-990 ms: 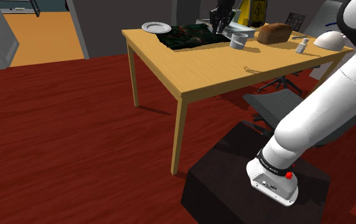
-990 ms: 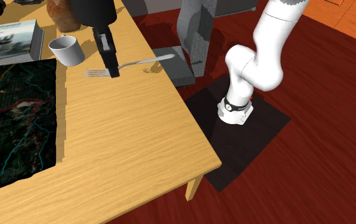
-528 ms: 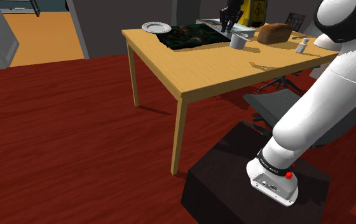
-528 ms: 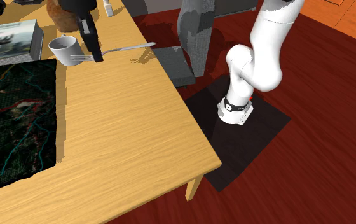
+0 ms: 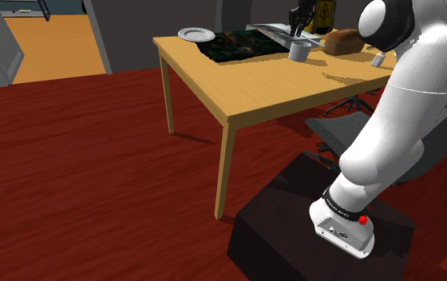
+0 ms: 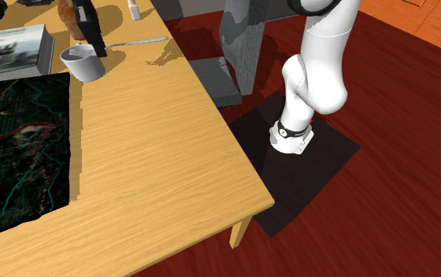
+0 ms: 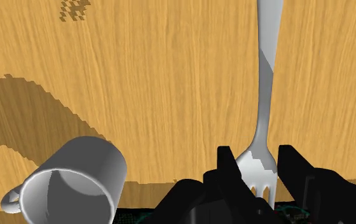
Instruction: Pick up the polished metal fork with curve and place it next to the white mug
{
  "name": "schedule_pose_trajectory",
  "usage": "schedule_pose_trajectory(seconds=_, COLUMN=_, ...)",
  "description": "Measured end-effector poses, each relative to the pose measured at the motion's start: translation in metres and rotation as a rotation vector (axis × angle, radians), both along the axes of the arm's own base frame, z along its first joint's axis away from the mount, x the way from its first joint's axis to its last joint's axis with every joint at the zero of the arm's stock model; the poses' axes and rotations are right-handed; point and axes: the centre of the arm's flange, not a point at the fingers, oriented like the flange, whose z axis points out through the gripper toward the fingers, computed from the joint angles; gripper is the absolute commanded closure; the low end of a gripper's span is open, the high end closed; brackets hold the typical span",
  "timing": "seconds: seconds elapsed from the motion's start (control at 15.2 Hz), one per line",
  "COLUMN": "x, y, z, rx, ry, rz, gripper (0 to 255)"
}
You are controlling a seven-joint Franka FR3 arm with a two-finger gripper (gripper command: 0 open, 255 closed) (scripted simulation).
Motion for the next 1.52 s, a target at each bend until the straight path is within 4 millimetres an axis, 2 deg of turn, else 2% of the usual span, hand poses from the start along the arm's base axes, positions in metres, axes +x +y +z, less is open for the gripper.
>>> schedule_pose_trajectory(seconds=0.07, x=0.001, y=-0.007, z=-0.003, rx=0.0, ry=0.001, rz=0.001, gripper=255)
schedule_pose_trajectory(seconds=0.33, x=0.003, y=-0.012, z=-0.021, rx=0.0, ry=0.001, rz=0.003, gripper=255)
schedule_pose_trajectory(seconds=1.52, x=0.005, y=-0.012, z=-0.117, rx=0.0, ry=0.001, rz=0.003, gripper=255)
